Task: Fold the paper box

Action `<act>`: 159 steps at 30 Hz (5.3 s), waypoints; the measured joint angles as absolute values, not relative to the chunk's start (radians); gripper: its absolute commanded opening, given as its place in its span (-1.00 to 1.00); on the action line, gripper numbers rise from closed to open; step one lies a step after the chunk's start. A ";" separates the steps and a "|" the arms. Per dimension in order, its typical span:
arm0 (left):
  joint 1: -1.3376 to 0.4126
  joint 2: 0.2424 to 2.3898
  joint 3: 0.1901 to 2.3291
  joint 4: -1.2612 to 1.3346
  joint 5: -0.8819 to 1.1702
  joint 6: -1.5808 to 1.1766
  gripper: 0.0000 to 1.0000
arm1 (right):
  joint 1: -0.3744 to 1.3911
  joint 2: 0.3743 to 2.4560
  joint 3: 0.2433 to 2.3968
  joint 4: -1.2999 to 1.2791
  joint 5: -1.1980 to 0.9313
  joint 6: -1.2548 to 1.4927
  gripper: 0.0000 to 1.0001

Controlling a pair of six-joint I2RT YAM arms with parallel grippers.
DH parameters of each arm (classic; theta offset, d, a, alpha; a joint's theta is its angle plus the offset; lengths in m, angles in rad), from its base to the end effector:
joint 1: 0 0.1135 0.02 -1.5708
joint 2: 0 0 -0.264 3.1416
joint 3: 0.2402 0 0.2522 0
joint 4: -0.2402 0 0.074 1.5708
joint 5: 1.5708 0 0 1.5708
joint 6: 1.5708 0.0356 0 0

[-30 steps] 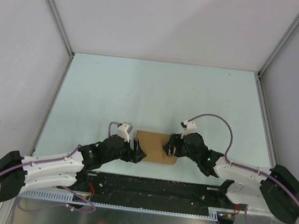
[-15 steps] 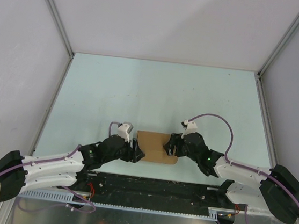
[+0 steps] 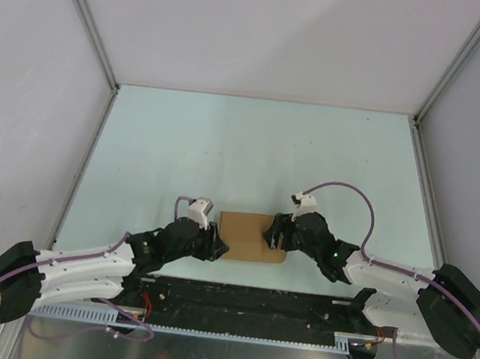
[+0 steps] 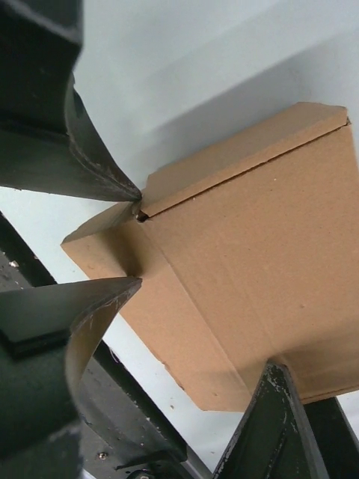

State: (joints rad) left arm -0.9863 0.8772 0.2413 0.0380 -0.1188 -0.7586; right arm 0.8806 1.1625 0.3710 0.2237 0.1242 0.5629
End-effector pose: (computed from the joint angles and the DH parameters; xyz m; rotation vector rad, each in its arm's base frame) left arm 0.0997 -0.1430 0.1577 0.1892 2.2899 -0.8424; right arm 0.1449 0.1685 0.1649 -0.2762 2.2020 0.6999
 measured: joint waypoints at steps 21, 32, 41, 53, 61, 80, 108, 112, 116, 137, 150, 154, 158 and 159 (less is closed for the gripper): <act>-0.986 0.767 0.204 0.027 -0.128 -0.759 0.33 | 0.880 1.162 0.371 0.223 0.122 0.563 0.42; -0.986 0.693 0.203 -0.032 -0.177 -0.758 0.37 | 0.880 1.094 0.371 0.182 0.162 0.567 0.43; -0.986 0.693 0.203 -0.042 -0.220 -0.744 0.42 | 0.893 0.990 0.371 0.069 0.262 0.616 0.45; -0.986 0.687 0.204 0.003 -0.352 -0.691 0.51 | 1.008 0.836 0.358 -0.095 0.336 0.711 0.46; -0.986 0.883 0.211 0.149 -0.389 -0.672 0.49 | 1.024 0.790 0.358 -0.160 0.345 0.734 0.45; -0.984 1.062 0.272 0.271 -0.398 -0.651 0.46 | 1.066 0.793 0.358 -0.191 0.361 0.750 0.43; -0.981 0.689 0.155 0.177 -0.321 -0.675 0.52 | 0.838 1.088 0.358 0.126 0.215 0.654 0.42; -0.981 0.703 0.146 0.165 -0.305 -0.682 0.52 | 0.827 1.118 0.360 0.161 0.197 0.653 0.37; -0.981 0.707 0.144 0.160 -0.281 -0.688 0.52 | 0.820 1.128 0.362 0.183 0.180 0.653 0.34; -0.989 0.804 0.143 0.163 -0.184 -0.710 0.59 | 0.816 1.136 0.364 0.208 0.149 0.653 0.35; -0.990 0.872 0.143 0.228 -0.149 -0.719 0.58 | 0.815 1.139 0.364 0.212 0.144 0.652 0.34; -0.990 0.897 0.143 0.251 -0.139 -0.719 0.50 | 0.814 1.140 0.364 0.215 0.141 0.650 0.33; -0.991 0.901 0.143 0.266 -0.123 -0.722 0.42 | 0.814 1.141 0.364 0.215 0.140 0.650 0.34; -0.991 0.901 0.143 0.269 -0.120 -0.724 0.41 | 0.814 1.142 0.364 0.215 0.140 0.650 0.34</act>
State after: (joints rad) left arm -0.9905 0.9012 0.1429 0.2687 -0.1200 -0.7242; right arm 0.8139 1.1419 0.3637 0.2153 0.1402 0.6498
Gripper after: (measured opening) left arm 0.727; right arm 0.672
